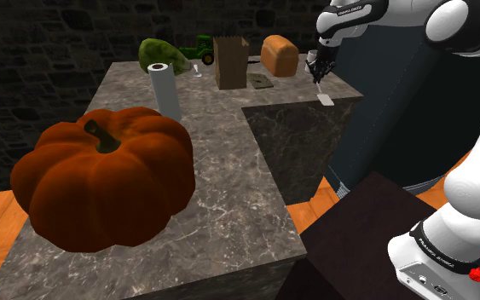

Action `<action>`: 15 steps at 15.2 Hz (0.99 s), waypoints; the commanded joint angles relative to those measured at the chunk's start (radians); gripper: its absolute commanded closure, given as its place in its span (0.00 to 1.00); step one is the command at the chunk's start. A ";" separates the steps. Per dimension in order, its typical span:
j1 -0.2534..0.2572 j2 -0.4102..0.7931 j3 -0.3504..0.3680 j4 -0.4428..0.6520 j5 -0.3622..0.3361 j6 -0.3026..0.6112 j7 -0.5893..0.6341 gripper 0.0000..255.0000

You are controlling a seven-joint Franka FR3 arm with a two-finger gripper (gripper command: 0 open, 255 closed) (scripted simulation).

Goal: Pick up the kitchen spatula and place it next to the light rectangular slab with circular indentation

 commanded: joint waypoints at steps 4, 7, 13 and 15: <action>0.000 0.015 -0.002 -0.029 -0.003 0.044 0.003 1.00; 0.000 0.015 -0.002 -0.029 -0.003 0.044 0.003 1.00; 0.000 0.015 -0.002 -0.029 -0.003 0.044 0.003 0.00; 0.000 0.015 -0.002 -0.029 -0.003 0.044 0.003 0.00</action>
